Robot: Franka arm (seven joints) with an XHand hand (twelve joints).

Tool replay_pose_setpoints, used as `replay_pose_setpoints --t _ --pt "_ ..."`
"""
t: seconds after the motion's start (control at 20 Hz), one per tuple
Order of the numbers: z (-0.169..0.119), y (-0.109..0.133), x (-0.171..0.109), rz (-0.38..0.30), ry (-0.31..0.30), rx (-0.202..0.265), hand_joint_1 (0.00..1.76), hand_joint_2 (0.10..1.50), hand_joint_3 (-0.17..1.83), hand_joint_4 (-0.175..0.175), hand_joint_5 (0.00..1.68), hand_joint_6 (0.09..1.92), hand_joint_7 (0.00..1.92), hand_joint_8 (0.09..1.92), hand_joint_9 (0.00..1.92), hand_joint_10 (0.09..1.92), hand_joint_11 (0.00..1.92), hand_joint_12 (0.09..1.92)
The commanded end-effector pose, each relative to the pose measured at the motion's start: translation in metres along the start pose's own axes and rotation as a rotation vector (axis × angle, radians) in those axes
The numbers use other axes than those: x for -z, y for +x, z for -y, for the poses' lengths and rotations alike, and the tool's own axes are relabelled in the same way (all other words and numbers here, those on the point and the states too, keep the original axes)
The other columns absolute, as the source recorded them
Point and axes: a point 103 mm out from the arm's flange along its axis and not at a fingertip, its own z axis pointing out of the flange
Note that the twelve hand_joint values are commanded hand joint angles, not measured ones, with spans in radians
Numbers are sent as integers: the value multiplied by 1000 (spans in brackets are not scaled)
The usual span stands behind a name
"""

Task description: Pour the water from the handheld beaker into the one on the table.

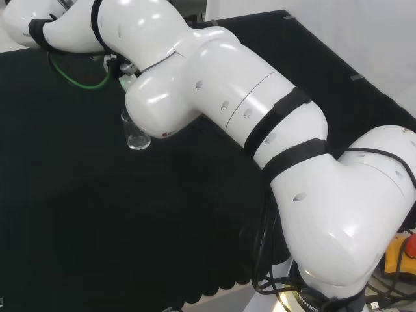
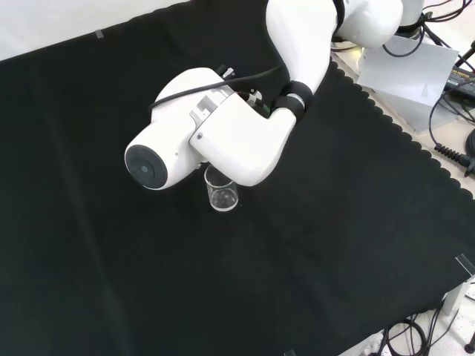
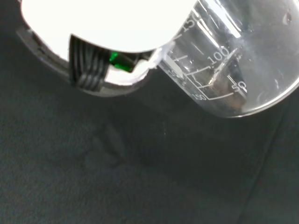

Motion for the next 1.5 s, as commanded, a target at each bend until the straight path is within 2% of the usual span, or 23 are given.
replay_pose_setpoints --t 0.05,0.9,1.15,1.5 --pt "0 0 -1 3 8 2 1425 522 1080 -175 989 1236 1073 1267 1220 1148 931 1112" --pt "5 -16 -7 -78 -70 79 1425 522 1080 -175 990 1235 1073 1267 1221 1148 931 1111" --pt "6 -24 -7 -133 -114 120 1425 522 1080 -175 990 1235 1074 1267 1221 1148 931 1111" --pt "6 -37 -13 -249 -195 196 1425 522 1080 -175 990 1235 1074 1266 1220 1148 931 1110"
